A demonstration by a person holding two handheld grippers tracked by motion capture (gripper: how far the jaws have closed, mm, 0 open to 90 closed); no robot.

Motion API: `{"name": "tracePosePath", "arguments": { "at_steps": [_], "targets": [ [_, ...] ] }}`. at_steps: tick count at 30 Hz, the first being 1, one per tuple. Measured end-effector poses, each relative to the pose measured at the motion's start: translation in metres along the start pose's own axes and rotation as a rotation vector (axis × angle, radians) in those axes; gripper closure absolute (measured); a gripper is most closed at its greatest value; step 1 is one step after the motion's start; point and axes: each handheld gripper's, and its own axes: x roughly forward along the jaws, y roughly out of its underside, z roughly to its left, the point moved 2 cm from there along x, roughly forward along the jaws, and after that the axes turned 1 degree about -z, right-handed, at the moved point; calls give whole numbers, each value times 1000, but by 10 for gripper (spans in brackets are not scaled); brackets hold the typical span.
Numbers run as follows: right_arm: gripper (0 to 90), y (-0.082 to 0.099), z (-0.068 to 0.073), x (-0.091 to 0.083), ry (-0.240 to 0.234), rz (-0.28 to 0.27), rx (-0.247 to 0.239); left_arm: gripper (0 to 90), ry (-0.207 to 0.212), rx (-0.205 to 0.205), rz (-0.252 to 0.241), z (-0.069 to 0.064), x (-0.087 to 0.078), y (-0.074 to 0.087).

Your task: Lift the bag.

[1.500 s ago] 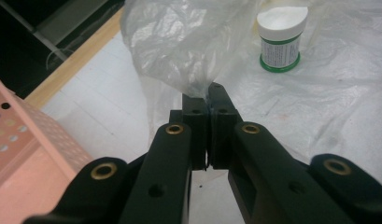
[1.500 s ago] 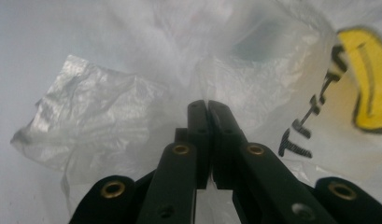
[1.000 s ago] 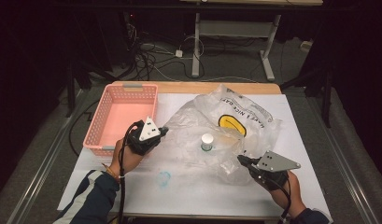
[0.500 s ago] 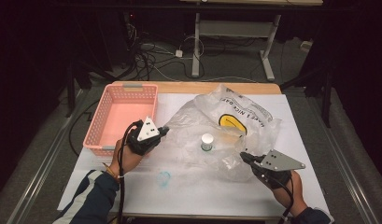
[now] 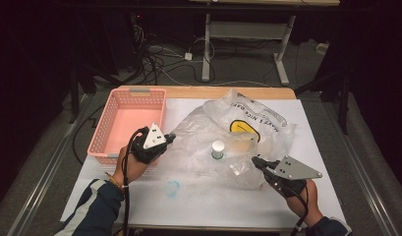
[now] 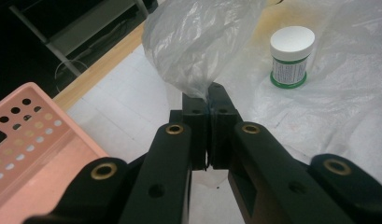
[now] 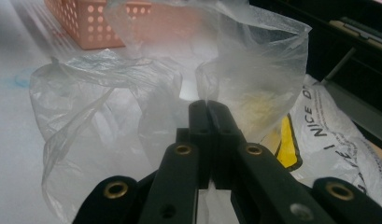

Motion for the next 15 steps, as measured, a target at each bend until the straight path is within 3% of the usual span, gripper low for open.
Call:
{"name": "tracePosePath", "arguments": {
  "at_steps": [9, 15],
  "targets": [
    [900, -24, 0, -11, 5, -88, -35, 862, -32, -20, -34, 7, -21, -2],
    [900, -52, 4, -18, 13, -150, -77, 862, -64, -28, -68, 16, -38, -9]
  ]
}}
